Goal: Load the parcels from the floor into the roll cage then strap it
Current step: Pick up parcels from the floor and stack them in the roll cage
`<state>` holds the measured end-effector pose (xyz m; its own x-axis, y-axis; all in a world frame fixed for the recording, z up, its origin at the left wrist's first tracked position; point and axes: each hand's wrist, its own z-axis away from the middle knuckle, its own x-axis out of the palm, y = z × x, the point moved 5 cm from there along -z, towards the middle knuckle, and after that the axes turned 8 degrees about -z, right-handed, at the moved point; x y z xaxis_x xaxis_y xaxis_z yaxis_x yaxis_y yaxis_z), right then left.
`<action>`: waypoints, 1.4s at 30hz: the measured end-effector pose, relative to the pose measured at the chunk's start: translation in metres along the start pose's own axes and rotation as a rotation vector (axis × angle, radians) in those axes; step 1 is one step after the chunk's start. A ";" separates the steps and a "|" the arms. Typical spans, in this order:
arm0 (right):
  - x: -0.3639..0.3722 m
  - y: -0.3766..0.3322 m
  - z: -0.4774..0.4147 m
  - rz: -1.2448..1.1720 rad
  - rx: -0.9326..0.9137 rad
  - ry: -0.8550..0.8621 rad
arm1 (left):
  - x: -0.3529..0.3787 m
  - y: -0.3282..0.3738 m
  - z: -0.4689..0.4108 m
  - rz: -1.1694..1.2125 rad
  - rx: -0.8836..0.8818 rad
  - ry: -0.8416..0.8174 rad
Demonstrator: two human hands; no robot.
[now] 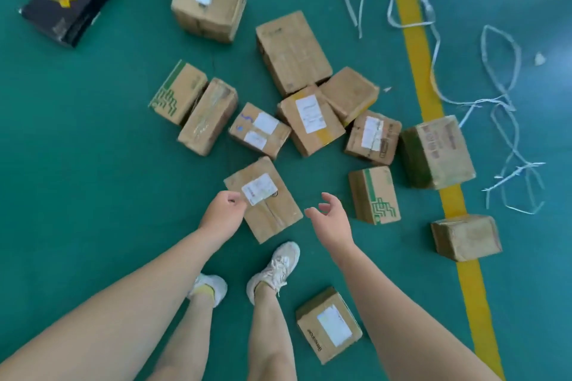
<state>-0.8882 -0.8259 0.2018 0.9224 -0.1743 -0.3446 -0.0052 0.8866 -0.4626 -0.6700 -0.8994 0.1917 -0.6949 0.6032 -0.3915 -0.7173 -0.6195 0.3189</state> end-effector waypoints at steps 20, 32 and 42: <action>0.134 0.180 -0.264 0.374 0.112 -0.217 | 0.192 -0.165 -0.238 0.212 -0.472 -0.174; 0.158 0.140 -0.188 0.227 0.190 -0.124 | 0.125 -0.178 -0.189 0.293 -0.471 0.120; 0.188 0.018 -0.036 -0.176 0.297 -0.165 | -0.025 -0.149 -0.075 0.546 -0.463 0.182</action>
<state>-0.7291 -0.8581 0.0992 0.9490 -0.2852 -0.1340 0.2486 0.9389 -0.2378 -0.5421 -0.8594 0.0893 -0.8986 0.0808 -0.4312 -0.1495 -0.9805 0.1278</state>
